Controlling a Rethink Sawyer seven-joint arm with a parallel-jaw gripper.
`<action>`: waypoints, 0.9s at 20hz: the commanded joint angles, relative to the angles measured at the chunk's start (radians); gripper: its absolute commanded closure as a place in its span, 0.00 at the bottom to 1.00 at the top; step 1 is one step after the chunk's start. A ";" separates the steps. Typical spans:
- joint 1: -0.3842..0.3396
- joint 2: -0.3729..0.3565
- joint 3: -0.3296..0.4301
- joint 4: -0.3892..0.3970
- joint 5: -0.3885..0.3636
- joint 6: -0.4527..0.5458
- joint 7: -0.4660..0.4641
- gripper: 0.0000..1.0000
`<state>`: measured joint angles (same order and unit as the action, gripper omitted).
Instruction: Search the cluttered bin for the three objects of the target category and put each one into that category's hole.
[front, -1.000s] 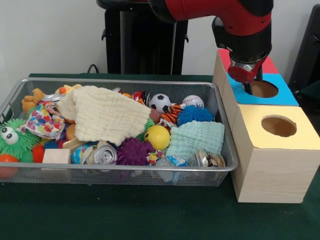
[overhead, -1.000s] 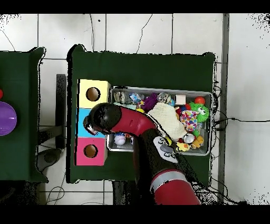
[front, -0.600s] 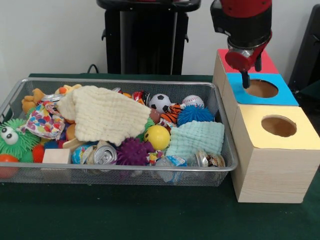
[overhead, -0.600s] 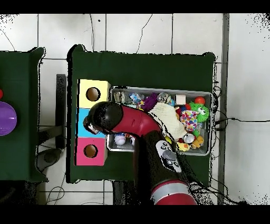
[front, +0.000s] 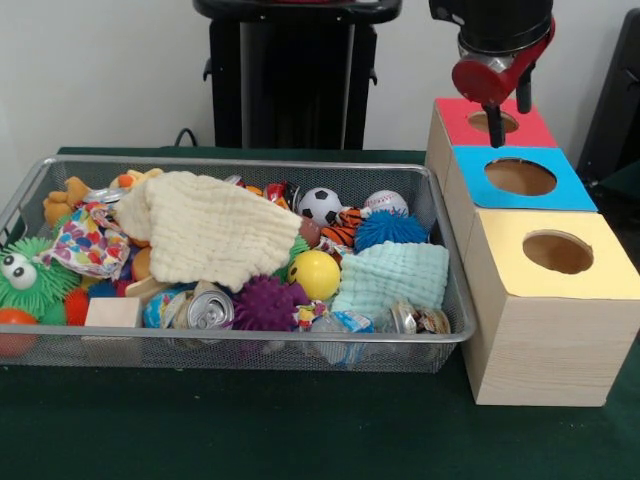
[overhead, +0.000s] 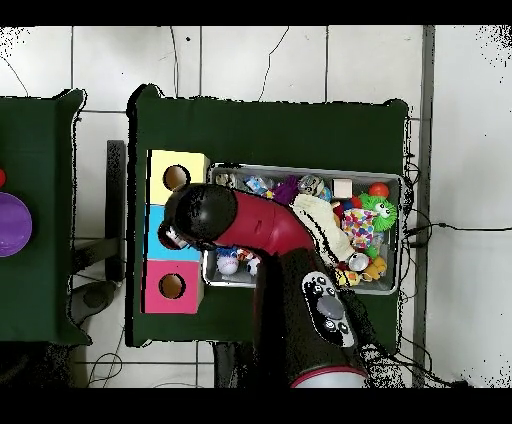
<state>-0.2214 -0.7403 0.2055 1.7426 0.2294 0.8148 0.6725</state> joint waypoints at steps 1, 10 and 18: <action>-0.064 0.094 -0.004 -0.143 -0.058 -0.073 0.152 0.00; -0.161 0.210 0.040 -0.338 -0.185 -0.003 -0.055 0.00; -0.200 0.289 0.096 -0.596 -0.323 0.209 -0.175 0.00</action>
<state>-0.3888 -0.5483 0.2090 1.3853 0.0200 0.8377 0.6722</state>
